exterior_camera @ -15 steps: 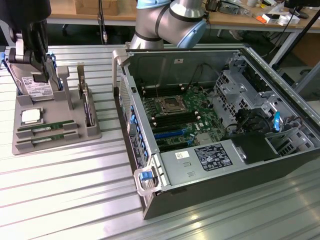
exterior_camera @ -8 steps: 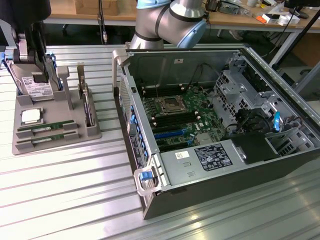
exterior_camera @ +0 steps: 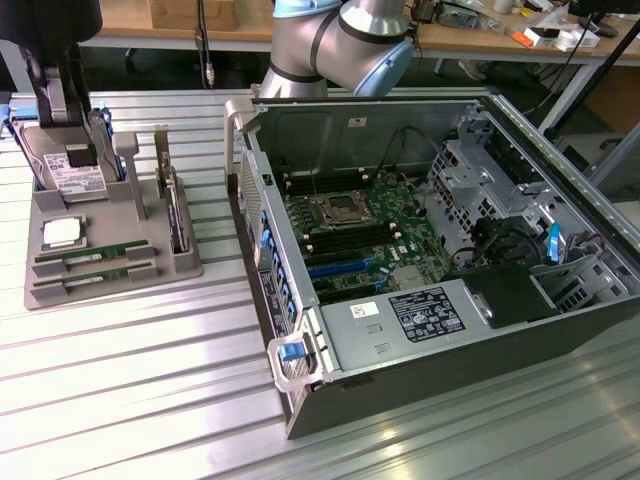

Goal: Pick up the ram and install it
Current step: 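Pick up the ram and move it above insertion slot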

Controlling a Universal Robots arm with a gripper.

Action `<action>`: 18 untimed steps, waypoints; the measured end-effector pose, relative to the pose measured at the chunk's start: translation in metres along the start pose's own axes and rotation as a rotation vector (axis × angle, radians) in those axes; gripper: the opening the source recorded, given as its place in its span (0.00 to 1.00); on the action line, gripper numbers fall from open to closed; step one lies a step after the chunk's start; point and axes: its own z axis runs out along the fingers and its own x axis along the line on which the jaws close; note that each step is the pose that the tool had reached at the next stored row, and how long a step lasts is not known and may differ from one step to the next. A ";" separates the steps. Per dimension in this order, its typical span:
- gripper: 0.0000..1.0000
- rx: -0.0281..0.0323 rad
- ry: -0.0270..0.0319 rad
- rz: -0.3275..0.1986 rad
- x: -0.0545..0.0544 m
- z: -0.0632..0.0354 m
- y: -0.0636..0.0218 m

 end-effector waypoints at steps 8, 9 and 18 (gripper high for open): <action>0.11 -0.0027 0.0050 -0.108 0.000 0.0000 0.0000; 0.11 -0.0030 0.0055 -0.119 0.000 0.0000 0.0000; 0.11 -0.0064 0.0117 -0.258 0.000 0.0001 0.0000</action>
